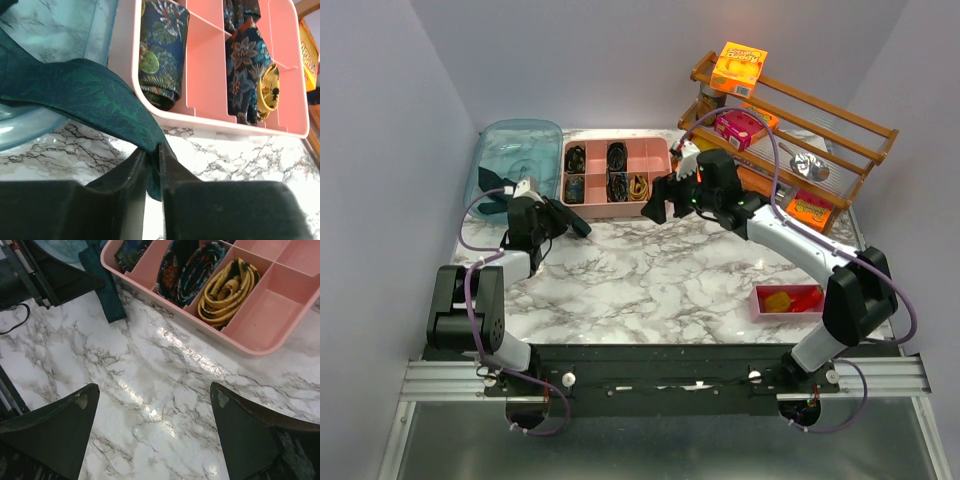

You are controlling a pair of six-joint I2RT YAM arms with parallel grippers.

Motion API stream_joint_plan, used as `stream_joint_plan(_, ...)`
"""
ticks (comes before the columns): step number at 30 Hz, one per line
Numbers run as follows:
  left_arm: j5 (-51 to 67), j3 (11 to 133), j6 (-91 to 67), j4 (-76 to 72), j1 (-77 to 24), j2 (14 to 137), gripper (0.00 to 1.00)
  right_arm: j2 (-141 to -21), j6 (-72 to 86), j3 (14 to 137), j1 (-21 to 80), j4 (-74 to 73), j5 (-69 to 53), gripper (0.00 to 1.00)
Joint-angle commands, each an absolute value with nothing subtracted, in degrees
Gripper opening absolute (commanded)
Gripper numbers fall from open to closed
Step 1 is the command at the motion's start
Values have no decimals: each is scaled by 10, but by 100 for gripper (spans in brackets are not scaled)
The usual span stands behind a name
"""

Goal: Roll the ties
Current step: Pick up the tie from the bin.

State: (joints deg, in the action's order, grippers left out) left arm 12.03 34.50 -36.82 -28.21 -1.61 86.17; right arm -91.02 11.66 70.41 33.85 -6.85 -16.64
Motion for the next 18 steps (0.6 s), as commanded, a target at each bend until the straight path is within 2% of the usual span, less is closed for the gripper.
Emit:
stream_joint_plan(1,170,331,-363,-304,-15,846,19,-934,109,748,350,-89,-206,100)
stream_joint_plan(13,312,329,-387,-312,-19,783,17,-980,137,809,350,-88,-299,100)
stream_joint_plan(18,361,344,-367,-243,-37,719,17,-998,147,831,350,-89,-343,100)
